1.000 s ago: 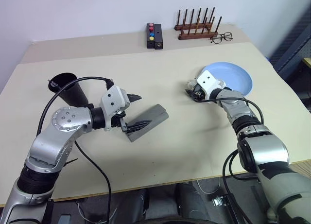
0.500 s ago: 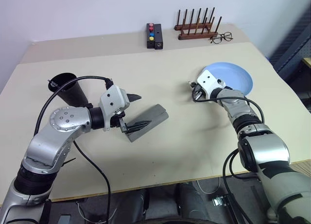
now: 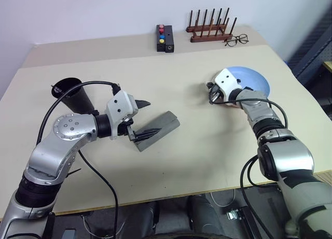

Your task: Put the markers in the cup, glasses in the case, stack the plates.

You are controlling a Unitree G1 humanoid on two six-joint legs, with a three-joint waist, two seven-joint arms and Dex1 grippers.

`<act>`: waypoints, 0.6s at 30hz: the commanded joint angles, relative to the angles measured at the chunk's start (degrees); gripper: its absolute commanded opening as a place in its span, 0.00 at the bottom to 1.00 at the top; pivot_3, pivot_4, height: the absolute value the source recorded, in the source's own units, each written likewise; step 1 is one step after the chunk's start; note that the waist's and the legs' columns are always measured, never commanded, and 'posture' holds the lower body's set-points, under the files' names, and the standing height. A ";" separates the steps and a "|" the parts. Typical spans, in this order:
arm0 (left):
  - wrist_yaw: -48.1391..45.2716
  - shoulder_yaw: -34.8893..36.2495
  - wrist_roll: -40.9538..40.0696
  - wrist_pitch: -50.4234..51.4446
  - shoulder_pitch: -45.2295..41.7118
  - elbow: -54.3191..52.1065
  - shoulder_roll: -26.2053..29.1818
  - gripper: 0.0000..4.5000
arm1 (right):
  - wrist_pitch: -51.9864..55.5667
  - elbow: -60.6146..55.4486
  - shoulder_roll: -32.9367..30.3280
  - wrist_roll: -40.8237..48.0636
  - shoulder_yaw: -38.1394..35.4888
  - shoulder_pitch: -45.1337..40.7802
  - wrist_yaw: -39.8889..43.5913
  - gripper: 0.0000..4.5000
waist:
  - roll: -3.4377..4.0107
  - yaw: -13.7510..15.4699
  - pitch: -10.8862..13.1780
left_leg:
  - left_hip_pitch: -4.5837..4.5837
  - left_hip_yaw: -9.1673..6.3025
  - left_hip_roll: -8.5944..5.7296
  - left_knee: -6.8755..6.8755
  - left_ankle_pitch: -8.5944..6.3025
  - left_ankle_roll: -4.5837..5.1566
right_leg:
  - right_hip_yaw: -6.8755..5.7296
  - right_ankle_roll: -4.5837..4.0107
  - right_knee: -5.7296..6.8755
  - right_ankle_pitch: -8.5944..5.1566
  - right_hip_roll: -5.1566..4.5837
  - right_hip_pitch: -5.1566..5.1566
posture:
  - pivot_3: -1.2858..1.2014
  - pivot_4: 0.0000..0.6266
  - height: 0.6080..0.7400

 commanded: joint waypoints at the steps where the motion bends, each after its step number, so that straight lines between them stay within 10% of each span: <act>1: 0.29 0.69 -0.02 -1.29 -0.80 -0.72 -0.10 1.00 | -1.38 -3.30 -2.51 1.93 -2.00 -3.41 -0.20 0.00 | 0.00 0.02 0.00 | 0.00 0.00 0.00 0.00 0.00 0.00 | 0.00 0.00 0.00 0.00 0.00 0.00 | 0.52 0.24 1.00; 12: 0.56 0.24 0.20 -1.45 -0.77 -0.51 -0.86 1.00 | 1.88 -0.41 -9.35 0.80 -2.14 -2.37 -1.26 0.00 | 0.00 0.08 0.00 | 0.00 0.01 0.00 -0.02 0.00 0.00 | 0.01 0.00 -0.01 0.00 -0.01 0.00 | 0.52 0.24 1.00; 18: 0.64 -0.05 0.04 -1.51 -0.68 -0.08 -1.07 1.00 | 3.39 0.15 -9.83 1.19 -2.40 -0.43 0.09 0.52 | 0.02 0.05 0.01 | 0.00 0.03 0.01 -0.04 0.00 0.00 | 0.02 0.00 -0.01 0.00 -0.01 -0.01 | 0.52 0.24 1.00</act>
